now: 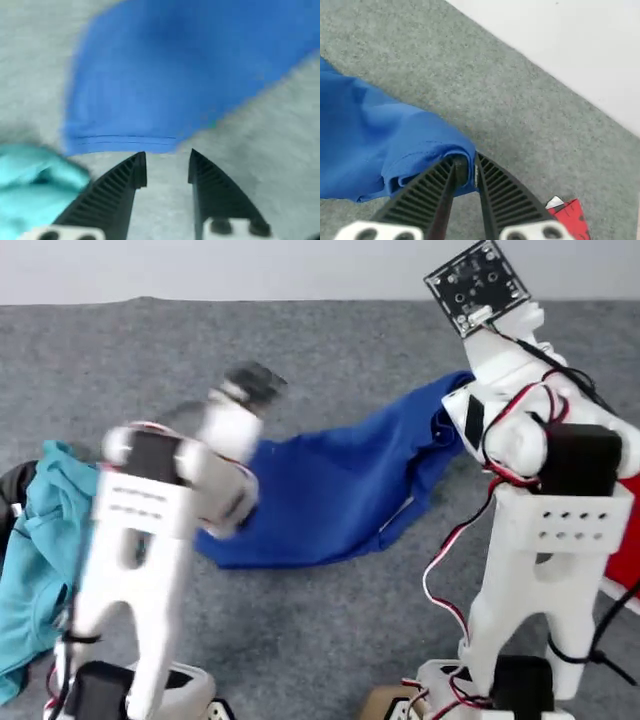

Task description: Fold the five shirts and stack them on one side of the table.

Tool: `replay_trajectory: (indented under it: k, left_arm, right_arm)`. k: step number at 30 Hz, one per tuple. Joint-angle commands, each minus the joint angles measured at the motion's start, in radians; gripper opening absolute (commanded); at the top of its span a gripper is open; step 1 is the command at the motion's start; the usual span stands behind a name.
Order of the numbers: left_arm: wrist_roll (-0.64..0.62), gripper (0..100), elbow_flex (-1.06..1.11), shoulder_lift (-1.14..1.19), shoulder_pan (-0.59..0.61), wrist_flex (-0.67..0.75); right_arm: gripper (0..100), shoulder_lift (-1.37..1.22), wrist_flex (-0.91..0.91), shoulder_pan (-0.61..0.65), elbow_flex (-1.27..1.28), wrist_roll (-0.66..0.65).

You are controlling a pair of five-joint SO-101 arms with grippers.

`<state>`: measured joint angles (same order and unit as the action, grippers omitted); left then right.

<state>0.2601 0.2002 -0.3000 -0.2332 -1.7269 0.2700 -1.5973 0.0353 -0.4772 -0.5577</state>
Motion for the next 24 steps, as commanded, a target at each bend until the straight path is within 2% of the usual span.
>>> replay_trajectory:
  k: [1, 8, 18, 20, 24]
  left_arm:
    - [-0.061, 19, 0.096, 0.038, -0.137, 0.080]
    - [-0.097, 23, 0.139, 0.235, -0.250, 0.282]
    - [-0.095, 23, 0.071, 0.509, -0.253, 0.445]
    - [-0.095, 20, 0.047, 0.551, -0.253, 0.451]
    - [-0.095, 9, 0.002, 0.585, -0.253, 0.443]
  right_arm:
    - [1.0, -0.007, 0.007, 0.010, -0.048, -0.003]
    - [1.0, -0.019, -0.022, 0.005, -0.048, -0.003]
    - [1.0, -0.021, -0.024, 0.004, -0.046, -0.005]
    - [1.0, -0.021, -0.024, 0.004, -0.046, -0.005]
    - [1.0, -0.021, -0.024, 0.004, -0.046, -0.005]
